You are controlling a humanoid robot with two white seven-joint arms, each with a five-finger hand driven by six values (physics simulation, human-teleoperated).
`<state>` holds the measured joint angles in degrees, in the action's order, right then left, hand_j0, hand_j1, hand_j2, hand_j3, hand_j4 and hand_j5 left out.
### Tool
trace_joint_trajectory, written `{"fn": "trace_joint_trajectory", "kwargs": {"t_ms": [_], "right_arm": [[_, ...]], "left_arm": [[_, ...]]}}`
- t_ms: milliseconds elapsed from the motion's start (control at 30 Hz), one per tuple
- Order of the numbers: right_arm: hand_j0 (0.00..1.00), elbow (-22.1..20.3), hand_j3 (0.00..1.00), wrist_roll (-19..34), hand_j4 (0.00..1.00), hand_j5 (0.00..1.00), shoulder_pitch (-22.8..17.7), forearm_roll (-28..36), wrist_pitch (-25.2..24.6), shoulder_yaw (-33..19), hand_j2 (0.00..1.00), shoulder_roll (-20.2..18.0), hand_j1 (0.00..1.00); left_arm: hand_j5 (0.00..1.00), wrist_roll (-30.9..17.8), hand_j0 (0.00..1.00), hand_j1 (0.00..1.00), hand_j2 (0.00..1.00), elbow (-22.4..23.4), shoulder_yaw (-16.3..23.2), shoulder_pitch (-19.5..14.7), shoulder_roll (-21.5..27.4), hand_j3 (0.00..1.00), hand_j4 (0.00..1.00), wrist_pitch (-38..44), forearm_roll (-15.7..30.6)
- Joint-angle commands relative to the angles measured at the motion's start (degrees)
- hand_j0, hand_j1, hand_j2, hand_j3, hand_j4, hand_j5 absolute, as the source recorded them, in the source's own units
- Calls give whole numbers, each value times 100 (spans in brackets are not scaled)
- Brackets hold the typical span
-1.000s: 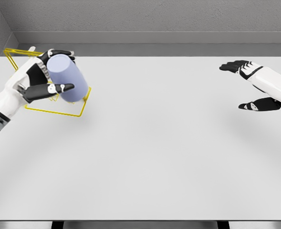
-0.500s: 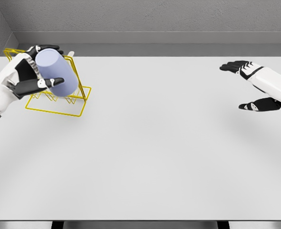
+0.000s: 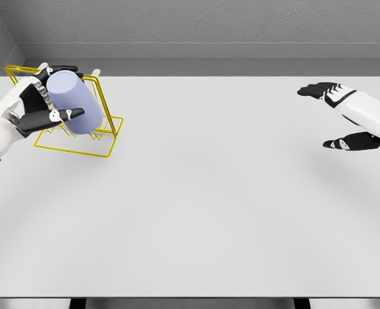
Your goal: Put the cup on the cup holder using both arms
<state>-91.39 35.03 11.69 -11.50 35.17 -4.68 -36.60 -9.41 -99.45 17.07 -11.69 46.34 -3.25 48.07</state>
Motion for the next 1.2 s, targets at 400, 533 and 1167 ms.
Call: {"fn": "trace_joint_trajectory", "kwargs": {"t_ms": [400, 533, 1167], "right_arm": [[100, 15, 100, -3, 100, 100, -18, 43, -17, -6, 100, -5, 100], [100, 15, 100, -3, 100, 100, -18, 43, -17, -6, 100, -5, 100], [100, 15, 100, -3, 100, 100, -18, 43, -17, -6, 100, -5, 100]], "left_arm": [[86, -8, 86, 86, 86, 66, -2, -35, 16, 86, 86, 35, 0], [82, -8, 82, 82, 82, 66, -2, -62, 16, 82, 82, 44, 0], [100, -8, 100, 100, 100, -145, -301, 430, 332, 100, 100, -826, -52]]}}
